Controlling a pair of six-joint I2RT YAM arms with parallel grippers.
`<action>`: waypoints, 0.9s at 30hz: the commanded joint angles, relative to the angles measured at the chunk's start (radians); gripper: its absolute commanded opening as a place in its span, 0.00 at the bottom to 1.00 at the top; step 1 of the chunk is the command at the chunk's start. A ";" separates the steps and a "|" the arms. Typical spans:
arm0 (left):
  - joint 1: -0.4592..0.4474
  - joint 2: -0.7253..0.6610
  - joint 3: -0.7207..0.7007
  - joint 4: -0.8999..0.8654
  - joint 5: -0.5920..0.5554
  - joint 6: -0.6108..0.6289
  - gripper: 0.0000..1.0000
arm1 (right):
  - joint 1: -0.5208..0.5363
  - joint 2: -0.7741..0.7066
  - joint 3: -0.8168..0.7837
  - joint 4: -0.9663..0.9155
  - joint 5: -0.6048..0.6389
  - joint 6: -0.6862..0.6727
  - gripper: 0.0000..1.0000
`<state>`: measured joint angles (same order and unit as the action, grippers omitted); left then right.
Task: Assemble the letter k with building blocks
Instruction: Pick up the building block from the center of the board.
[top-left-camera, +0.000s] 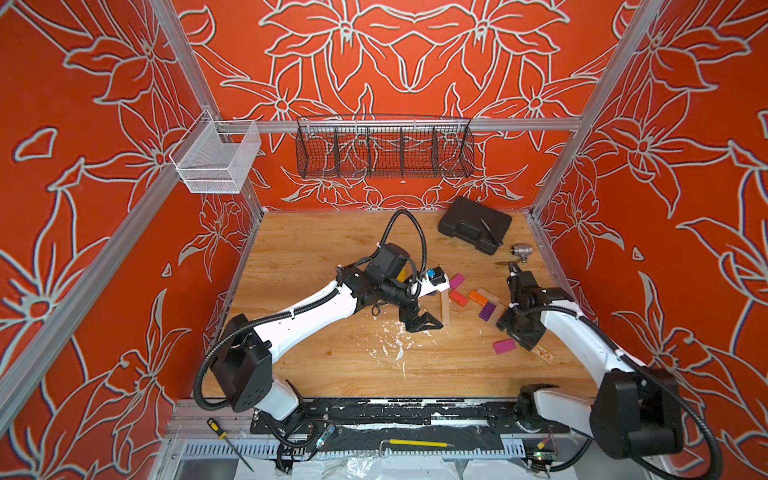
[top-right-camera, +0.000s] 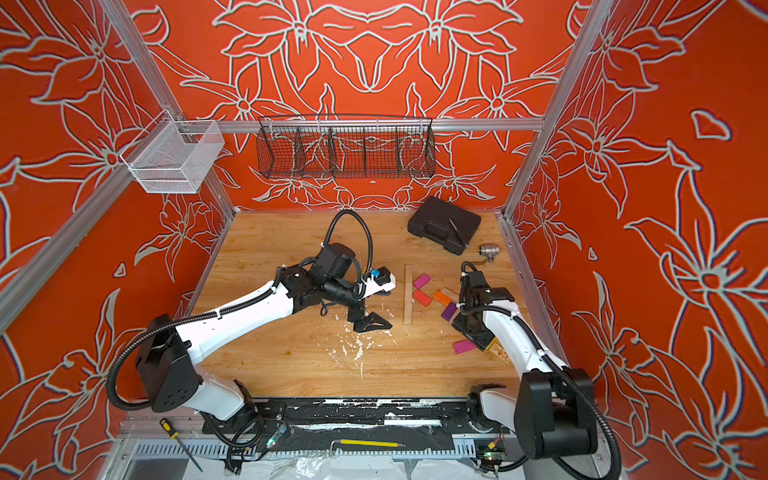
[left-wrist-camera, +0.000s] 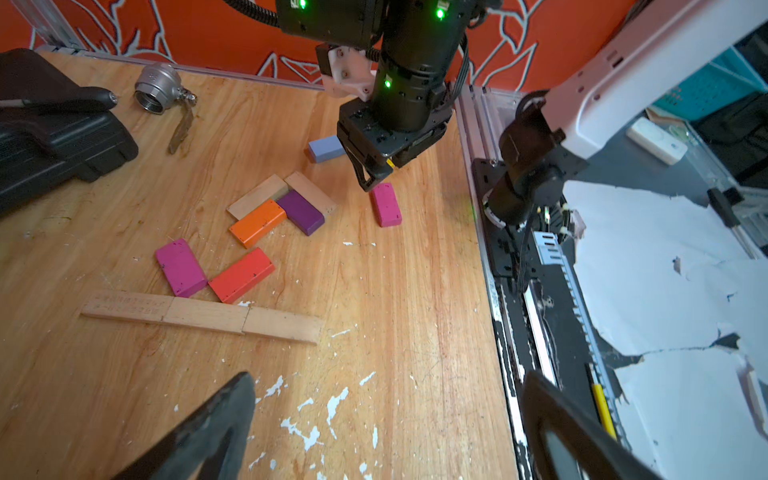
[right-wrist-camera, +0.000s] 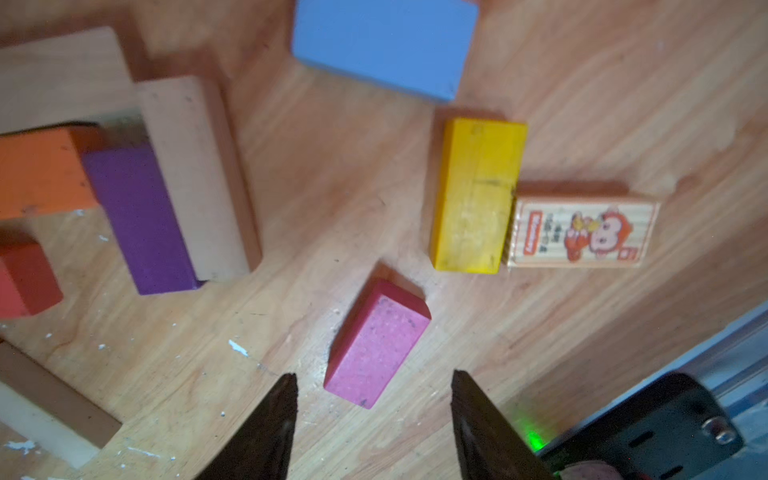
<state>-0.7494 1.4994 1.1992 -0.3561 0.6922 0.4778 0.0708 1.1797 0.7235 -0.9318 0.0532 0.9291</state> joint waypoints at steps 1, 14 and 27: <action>-0.018 -0.018 -0.006 -0.024 -0.031 0.105 0.97 | -0.006 -0.009 -0.049 0.029 -0.044 0.125 0.61; -0.023 0.003 0.018 -0.066 -0.042 0.116 0.97 | -0.005 0.139 -0.087 0.162 -0.080 0.137 0.46; -0.028 -0.132 -0.076 0.071 -0.228 0.022 0.97 | 0.044 -0.038 0.006 0.096 -0.077 0.052 0.17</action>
<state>-0.7712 1.4418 1.1469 -0.3569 0.5671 0.5461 0.0826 1.2026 0.6567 -0.7914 -0.0349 1.0092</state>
